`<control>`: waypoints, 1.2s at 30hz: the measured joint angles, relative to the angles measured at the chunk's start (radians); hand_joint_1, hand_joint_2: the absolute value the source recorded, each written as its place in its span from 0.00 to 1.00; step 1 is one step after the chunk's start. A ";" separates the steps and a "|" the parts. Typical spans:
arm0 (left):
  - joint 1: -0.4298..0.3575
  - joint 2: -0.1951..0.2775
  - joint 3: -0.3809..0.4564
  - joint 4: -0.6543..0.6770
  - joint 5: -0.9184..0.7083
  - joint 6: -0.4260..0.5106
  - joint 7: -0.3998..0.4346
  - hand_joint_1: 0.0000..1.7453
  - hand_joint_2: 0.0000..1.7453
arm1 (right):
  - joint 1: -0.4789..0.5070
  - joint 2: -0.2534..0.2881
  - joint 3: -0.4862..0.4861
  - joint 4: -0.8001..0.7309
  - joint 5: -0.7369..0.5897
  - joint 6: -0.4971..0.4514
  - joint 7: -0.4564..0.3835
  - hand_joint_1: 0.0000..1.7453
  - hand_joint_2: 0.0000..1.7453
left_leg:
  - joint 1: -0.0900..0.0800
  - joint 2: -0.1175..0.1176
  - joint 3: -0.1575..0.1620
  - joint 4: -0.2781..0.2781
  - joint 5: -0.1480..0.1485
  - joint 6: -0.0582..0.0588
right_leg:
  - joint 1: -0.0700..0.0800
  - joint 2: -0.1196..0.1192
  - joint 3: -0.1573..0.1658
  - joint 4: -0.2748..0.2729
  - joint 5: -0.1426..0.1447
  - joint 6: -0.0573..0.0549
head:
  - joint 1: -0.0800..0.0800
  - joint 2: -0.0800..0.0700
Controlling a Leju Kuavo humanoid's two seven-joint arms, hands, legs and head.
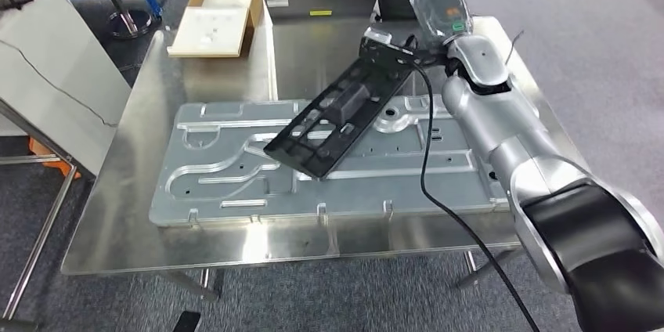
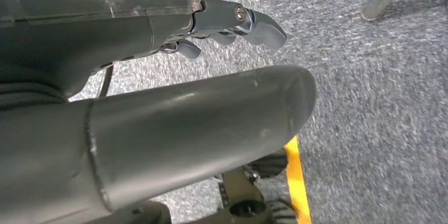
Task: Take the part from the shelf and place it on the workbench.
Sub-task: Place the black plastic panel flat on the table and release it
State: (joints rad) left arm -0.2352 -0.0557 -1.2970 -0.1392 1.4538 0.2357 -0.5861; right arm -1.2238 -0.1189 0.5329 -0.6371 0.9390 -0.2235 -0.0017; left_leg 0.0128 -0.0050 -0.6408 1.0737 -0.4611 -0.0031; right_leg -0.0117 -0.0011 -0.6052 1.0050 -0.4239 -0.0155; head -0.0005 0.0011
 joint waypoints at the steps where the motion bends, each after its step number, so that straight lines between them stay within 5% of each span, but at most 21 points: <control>1: 0.000 0.000 0.000 0.000 0.001 0.000 0.000 0.00 0.00 | 0.000 0.000 -0.003 0.001 -0.009 -0.001 -0.008 0.00 1.00 | 0.002 0.000 -0.026 0.057 -0.031 -0.003 | 0.000 -0.001 0.001 -0.002 0.001 -0.003 | 0.000 0.000; 2: 0.000 0.000 0.000 0.000 0.000 0.000 0.000 0.00 0.00 | 0.003 0.001 -0.008 0.003 -0.021 -0.003 -0.016 0.00 1.00 | 0.002 0.000 -0.056 0.125 -0.063 -0.006 | 0.001 -0.001 0.001 -0.002 0.001 -0.006 | 0.000 0.000; 4: 0.001 0.000 0.000 0.000 0.000 0.000 0.001 0.00 0.00 | 0.015 0.002 -0.017 0.005 -0.038 -0.016 -0.032 0.00 0.50 | 0.003 0.000 -0.099 0.216 -0.090 -0.009 | 0.002 0.000 0.000 0.000 -0.001 -0.008 | 0.000 0.000; 6: 0.000 0.001 0.000 0.000 0.000 0.000 0.002 0.00 0.00 | 0.029 0.003 -0.027 0.004 -0.056 -0.042 -0.050 0.00 0.00 | 0.003 0.001 -0.075 0.166 -0.045 -0.008 | 0.002 0.002 0.001 0.004 -0.003 -0.006 | 0.000 0.000; 9: -0.003 0.003 0.000 0.000 0.000 0.001 0.003 0.00 0.00 | 0.052 0.002 -0.052 -0.019 -0.087 -0.098 -0.085 0.00 0.00 | 0.001 0.001 0.014 -0.015 0.027 0.001 | 0.006 0.003 -0.004 0.019 -0.013 0.005 | 0.000 0.000; 14: -0.006 0.001 0.000 0.000 0.000 0.002 0.003 0.00 0.00 | 0.114 -0.004 -0.081 -0.090 -0.115 -0.153 -0.123 0.00 0.00 | 0.002 0.000 0.033 -0.055 0.033 0.029 | 0.006 0.003 -0.012 0.038 -0.029 0.030 | 0.000 0.000; 18: -0.007 0.000 -0.001 0.000 0.003 0.004 0.012 0.00 0.00 | 0.157 -0.013 -0.099 -0.137 -0.124 -0.177 -0.134 0.00 0.00 | 0.005 0.001 0.035 -0.062 0.037 0.042 | 0.000 0.002 -0.111 0.248 -0.134 0.047 | 0.001 0.000; 19: -0.006 0.000 -0.001 0.000 0.007 0.002 0.018 0.00 0.00 | 0.174 -0.015 -0.102 -0.150 -0.123 -0.184 -0.138 0.00 0.00 | 0.004 0.001 0.035 -0.061 0.037 0.042 | -0.002 0.002 -0.134 0.289 -0.142 0.049 | 0.001 0.000; 21: -0.005 0.000 -0.001 0.000 0.015 -0.003 0.036 0.00 0.00 | 0.203 -0.018 -0.106 -0.175 -0.121 -0.191 -0.142 0.00 0.00 | 0.004 0.001 0.035 -0.057 0.036 0.041 | -0.003 0.002 -0.128 0.264 -0.105 0.048 | 0.001 0.000; 24: -0.005 0.000 -0.001 0.000 0.025 -0.010 0.061 0.00 0.00 | 0.218 -0.019 -0.113 -0.209 -0.120 -0.194 -0.144 0.00 0.00 | 0.004 0.001 0.033 -0.051 0.034 0.034 | 0.001 0.003 -0.039 0.071 -0.014 0.036 | 0.001 0.000; 27: -0.005 -0.001 0.000 0.000 0.030 -0.018 0.070 0.00 0.00 | 0.231 -0.019 -0.115 -0.233 -0.121 -0.196 -0.145 0.00 0.00 | 0.002 0.000 0.028 -0.051 0.039 0.018 | 0.010 0.004 -0.023 0.024 0.003 0.024 | 0.001 0.000; 29: -0.005 0.000 0.000 0.000 0.031 -0.021 0.071 0.00 0.00 | 0.241 -0.019 -0.115 -0.247 -0.122 -0.196 -0.146 0.00 0.00 | 0.001 -0.001 0.023 -0.045 0.029 0.008 | 0.004 0.001 -0.024 0.015 0.012 0.010 | 0.000 0.000; 31: -0.005 0.000 0.000 0.000 0.032 -0.021 0.072 0.00 0.00 | 0.246 -0.019 -0.115 -0.257 -0.122 -0.197 -0.148 0.00 0.00 | 0.001 0.000 -0.002 0.018 -0.026 0.000 | -0.002 -0.003 -0.030 0.005 0.025 -0.006 | 0.000 0.000; 34: -0.004 0.000 0.000 0.000 0.032 -0.022 0.074 0.00 0.00 | 0.253 -0.019 -0.115 -0.263 -0.122 -0.197 -0.149 0.00 0.00 | 0.002 0.000 -0.061 0.201 -0.136 -0.006 | 0.003 -0.003 -0.053 0.006 0.043 -0.014 | 0.000 0.000; 36: -0.004 0.000 0.000 0.000 0.031 -0.022 0.078 0.00 0.00 | 0.262 -0.019 -0.115 -0.266 -0.123 -0.198 -0.154 0.00 0.00 | 0.002 0.000 -0.042 0.213 -0.139 -0.005 | 0.005 -0.003 -0.071 0.010 0.056 -0.012 | 0.000 0.000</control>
State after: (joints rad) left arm -0.2395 -0.0559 -1.2972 -0.1392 1.4851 0.2133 -0.5086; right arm -0.9616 -0.1380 0.4176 -0.9030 0.8165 -0.4216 -0.1558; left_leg 0.0149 -0.0049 -0.6832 1.2864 -0.6003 -0.0085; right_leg -0.0068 -0.0039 -0.6762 1.0150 -0.3675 -0.0274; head -0.0004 0.0011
